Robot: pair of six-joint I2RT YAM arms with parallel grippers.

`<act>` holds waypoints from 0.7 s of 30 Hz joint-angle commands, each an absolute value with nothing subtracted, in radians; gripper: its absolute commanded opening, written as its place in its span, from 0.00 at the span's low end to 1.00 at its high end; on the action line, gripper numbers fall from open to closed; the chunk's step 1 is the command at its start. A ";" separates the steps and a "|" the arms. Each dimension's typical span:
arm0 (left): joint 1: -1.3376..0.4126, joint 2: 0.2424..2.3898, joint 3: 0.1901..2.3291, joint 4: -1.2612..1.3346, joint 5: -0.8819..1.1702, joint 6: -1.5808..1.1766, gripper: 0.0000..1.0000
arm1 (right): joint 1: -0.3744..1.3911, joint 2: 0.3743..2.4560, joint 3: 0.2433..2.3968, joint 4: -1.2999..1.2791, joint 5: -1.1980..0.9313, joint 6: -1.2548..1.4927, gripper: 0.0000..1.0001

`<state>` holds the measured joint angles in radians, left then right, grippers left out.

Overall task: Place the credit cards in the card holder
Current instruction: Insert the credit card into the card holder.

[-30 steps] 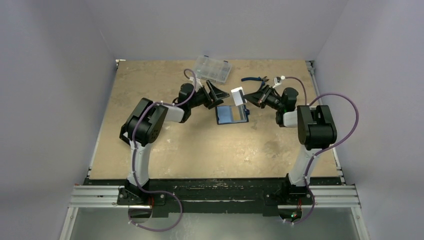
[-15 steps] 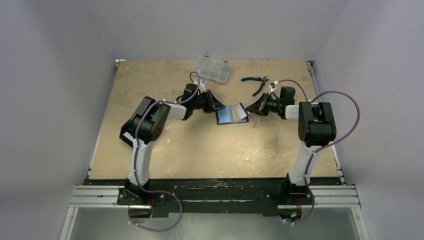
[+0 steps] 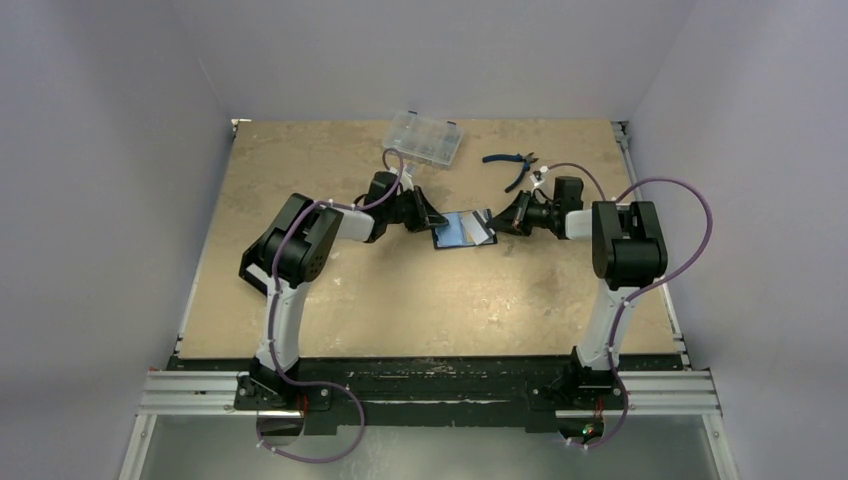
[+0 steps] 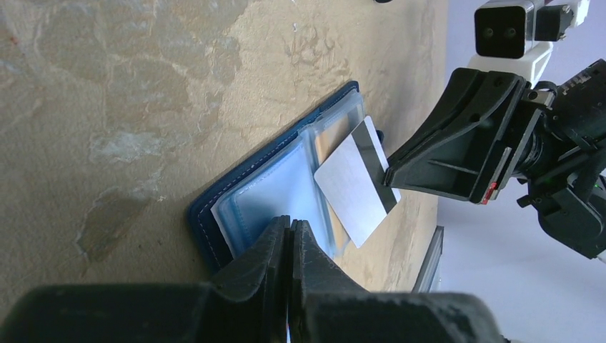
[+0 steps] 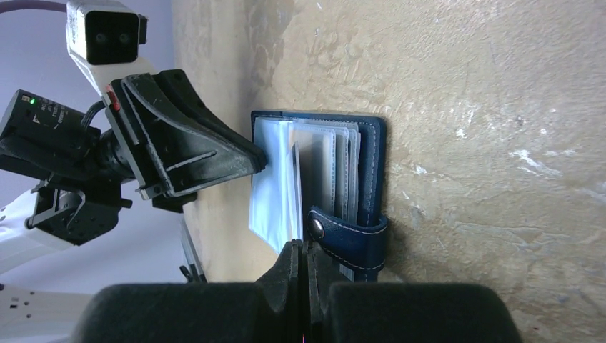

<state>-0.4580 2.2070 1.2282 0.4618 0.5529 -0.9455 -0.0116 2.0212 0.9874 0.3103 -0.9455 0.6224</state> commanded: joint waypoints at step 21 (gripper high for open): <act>-0.449 2.191 1.183 0.434 0.509 -0.881 0.00 | 0.048 2.085 1.026 0.535 -0.960 0.699 0.00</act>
<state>-0.4576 2.2047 1.2125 0.4854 0.5484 -0.9237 0.0357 2.0731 1.0042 0.4175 -0.9607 0.6567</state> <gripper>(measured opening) 0.026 0.024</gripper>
